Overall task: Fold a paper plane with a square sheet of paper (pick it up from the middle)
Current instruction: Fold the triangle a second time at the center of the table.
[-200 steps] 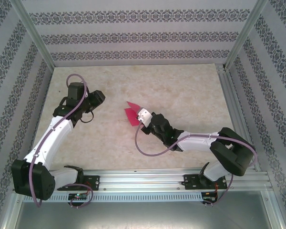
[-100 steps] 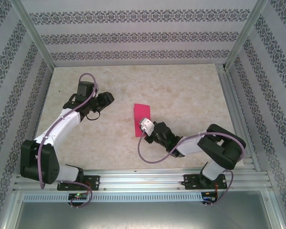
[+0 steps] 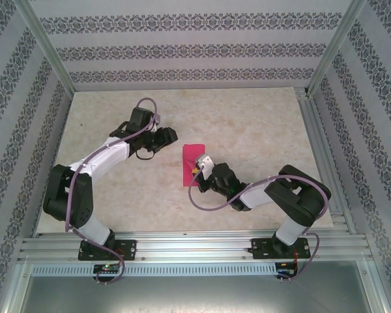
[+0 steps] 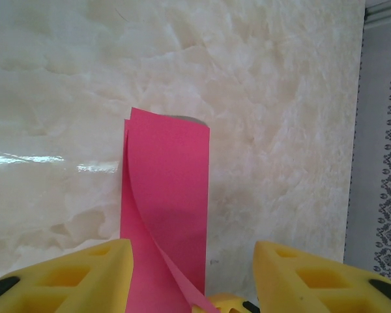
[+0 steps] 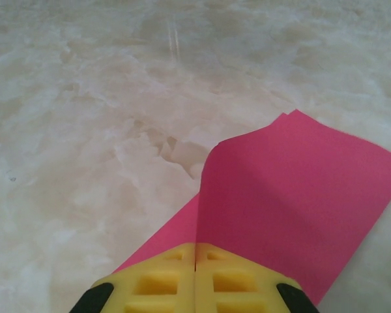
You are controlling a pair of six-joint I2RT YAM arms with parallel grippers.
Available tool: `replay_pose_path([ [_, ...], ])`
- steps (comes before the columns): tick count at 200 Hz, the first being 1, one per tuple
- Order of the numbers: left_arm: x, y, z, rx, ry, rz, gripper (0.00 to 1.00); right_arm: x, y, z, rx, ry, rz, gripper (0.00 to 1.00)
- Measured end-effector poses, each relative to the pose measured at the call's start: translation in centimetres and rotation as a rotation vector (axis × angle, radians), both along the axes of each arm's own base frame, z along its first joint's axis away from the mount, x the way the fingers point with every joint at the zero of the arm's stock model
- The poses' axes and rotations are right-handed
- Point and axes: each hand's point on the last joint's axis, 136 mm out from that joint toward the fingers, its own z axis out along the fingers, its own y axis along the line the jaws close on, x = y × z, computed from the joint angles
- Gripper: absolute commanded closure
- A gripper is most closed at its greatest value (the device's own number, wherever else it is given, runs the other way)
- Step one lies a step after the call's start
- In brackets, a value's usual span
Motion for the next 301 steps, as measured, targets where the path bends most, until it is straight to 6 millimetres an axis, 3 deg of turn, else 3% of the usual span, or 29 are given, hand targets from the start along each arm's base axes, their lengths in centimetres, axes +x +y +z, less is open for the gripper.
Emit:
replay_pose_path([
  [32,0.9,-2.4,-1.1,-0.008,0.018,-0.057,0.50,0.3,-0.5,-0.2,0.088,0.107,-0.026,0.91],
  [71,3.0,-6.7,-3.1,-0.035,0.044,-0.149,0.53,-0.3,-0.4,-0.7,0.120,0.181,-0.015,0.86],
  [105,2.6,-9.2,-6.0,-0.036,0.101,-0.208,0.54,-0.9,-0.5,-1.3,0.115,0.215,-0.007,0.85],
  [145,2.6,-11.6,-7.9,-0.050,0.135,-0.259,0.55,-1.5,-1.0,-2.2,0.079,0.257,-0.012,0.82],
  [186,2.2,-12.1,-9.4,-0.037,0.162,-0.270,0.57,-1.3,-1.5,-1.6,0.077,0.259,-0.024,0.79],
  [266,2.4,-11.4,-10.0,0.013,0.153,-0.255,0.58,-0.8,-1.7,-1.4,0.063,0.305,-0.039,0.76],
  [279,2.4,-11.3,-10.1,0.022,0.153,-0.252,0.58,-0.6,-1.7,-1.1,0.068,0.306,-0.041,0.83],
  [301,2.2,-11.1,-10.3,0.032,0.161,-0.251,0.59,-0.3,-1.8,-1.0,0.081,0.332,-0.047,0.87],
])
